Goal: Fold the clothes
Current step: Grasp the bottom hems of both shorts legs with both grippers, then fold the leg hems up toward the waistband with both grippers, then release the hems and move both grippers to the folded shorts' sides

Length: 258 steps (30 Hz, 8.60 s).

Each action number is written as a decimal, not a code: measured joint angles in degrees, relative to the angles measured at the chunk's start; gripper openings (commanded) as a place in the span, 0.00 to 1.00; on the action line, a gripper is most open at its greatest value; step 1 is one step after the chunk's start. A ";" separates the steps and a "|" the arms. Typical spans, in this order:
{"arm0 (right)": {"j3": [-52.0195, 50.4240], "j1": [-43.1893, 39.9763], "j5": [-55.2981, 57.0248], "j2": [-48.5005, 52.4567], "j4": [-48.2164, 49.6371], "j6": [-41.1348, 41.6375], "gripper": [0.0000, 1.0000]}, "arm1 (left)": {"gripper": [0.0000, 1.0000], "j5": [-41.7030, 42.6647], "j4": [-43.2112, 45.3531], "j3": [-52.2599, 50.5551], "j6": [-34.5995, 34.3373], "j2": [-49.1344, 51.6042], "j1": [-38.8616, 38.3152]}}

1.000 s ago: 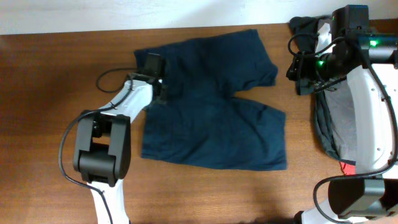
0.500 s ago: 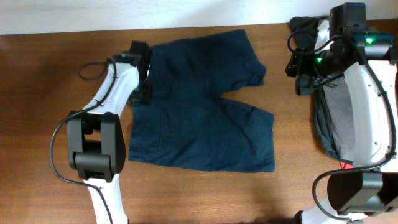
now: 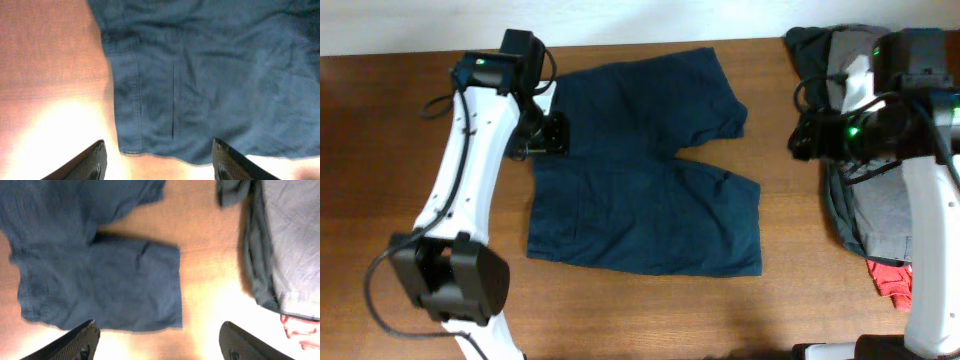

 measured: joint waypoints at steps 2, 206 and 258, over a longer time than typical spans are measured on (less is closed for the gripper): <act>-1.60 2.03 0.04 0.02 -0.83 0.37 0.81 | 0.67 0.15 -1.66 -0.04 -2.01 -1.97 0.00; -49.96 12.85 15.74 10.71 86.42 14.27 0.99 | 0.99 -23.28 117.26 -69.31 -28.28 -15.37 2.64; -35.54 7.65 -10.99 21.94 63.28 -6.14 0.04 | 0.99 13.49 52.11 -39.98 0.11 -15.93 16.02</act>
